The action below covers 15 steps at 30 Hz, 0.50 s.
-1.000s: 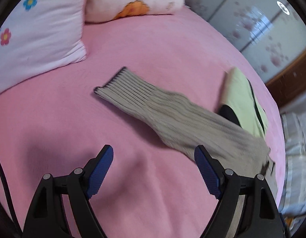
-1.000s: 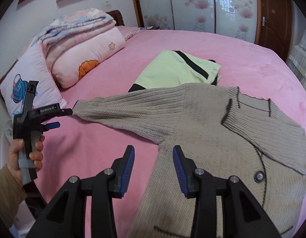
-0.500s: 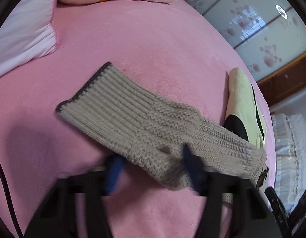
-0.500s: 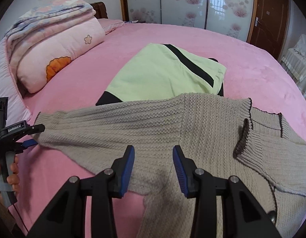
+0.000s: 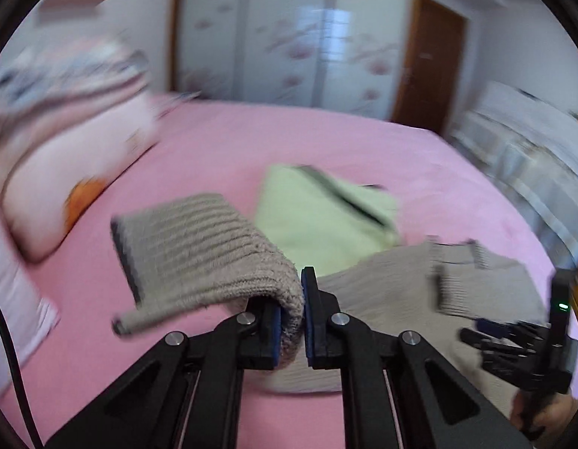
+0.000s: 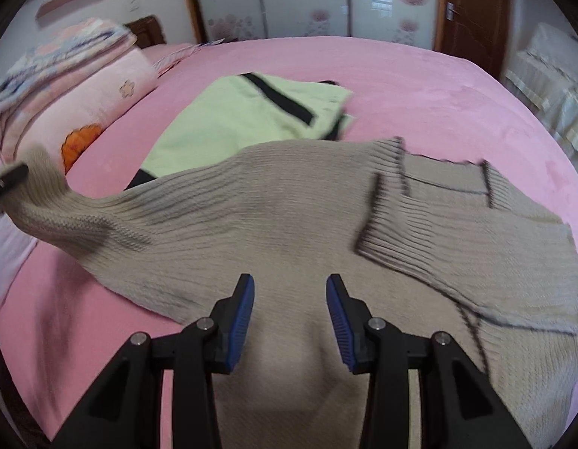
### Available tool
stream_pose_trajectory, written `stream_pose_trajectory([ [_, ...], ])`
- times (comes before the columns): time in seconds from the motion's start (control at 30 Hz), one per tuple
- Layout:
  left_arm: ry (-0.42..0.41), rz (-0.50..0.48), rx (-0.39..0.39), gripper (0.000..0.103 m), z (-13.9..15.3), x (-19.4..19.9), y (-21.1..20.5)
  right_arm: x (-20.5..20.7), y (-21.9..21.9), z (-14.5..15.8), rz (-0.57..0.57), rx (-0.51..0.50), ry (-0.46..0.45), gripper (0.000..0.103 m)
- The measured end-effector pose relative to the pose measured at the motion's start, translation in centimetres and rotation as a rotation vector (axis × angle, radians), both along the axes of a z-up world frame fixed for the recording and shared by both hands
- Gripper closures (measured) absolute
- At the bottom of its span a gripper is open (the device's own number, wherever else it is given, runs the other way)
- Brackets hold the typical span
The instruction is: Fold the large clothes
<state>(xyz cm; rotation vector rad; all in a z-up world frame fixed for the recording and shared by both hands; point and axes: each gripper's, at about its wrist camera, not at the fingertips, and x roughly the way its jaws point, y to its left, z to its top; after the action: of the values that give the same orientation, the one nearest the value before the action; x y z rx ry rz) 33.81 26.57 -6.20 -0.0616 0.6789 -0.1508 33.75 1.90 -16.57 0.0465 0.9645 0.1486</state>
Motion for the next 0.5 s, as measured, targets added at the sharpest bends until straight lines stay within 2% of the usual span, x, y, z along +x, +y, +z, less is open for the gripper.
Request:
stream_pose_trajectory([
  [0.1,-0.015,-0.187,0.029,0.096,1.4,-0.2,-9.7,-1.8,-5.4,1.2,-0.079,0.028,-0.022,0.063],
  [0.2,0.021,-0.326,0.078,0.089,-0.5,-0.4,-18.5,-3.5,-10.4,1.8,-0.146,0.010,-0.044,0.063],
  [0.23,0.049,-0.363,0.097,0.079,-1.6,-0.4,-20.9,-4.0,-12.1,1.7,-0.165,0.003,-0.042,0.063],
  [0.27,0.097,-0.401,0.110,0.062,-3.1,-0.2,-23.3,-4.4,-13.6,1.5,-0.180,-0.002,-0.032,0.063],
  [0.33,0.173,-0.444,0.113,0.050,-5.6,0.0,-26.5,-5.1,-16.2,0.9,-0.203,-0.004,-0.005,0.063],
  [0.43,0.219,-0.458,0.125,0.050,-7.5,-1.0,-28.3,-5.6,-19.0,0.1,-0.216,0.010,0.032,0.063],
  [0.5,0.225,-0.445,0.122,0.050,-7.7,-2.5,-27.3,-5.8,-20.3,-0.2,-0.213,0.036,0.046,0.063],
])
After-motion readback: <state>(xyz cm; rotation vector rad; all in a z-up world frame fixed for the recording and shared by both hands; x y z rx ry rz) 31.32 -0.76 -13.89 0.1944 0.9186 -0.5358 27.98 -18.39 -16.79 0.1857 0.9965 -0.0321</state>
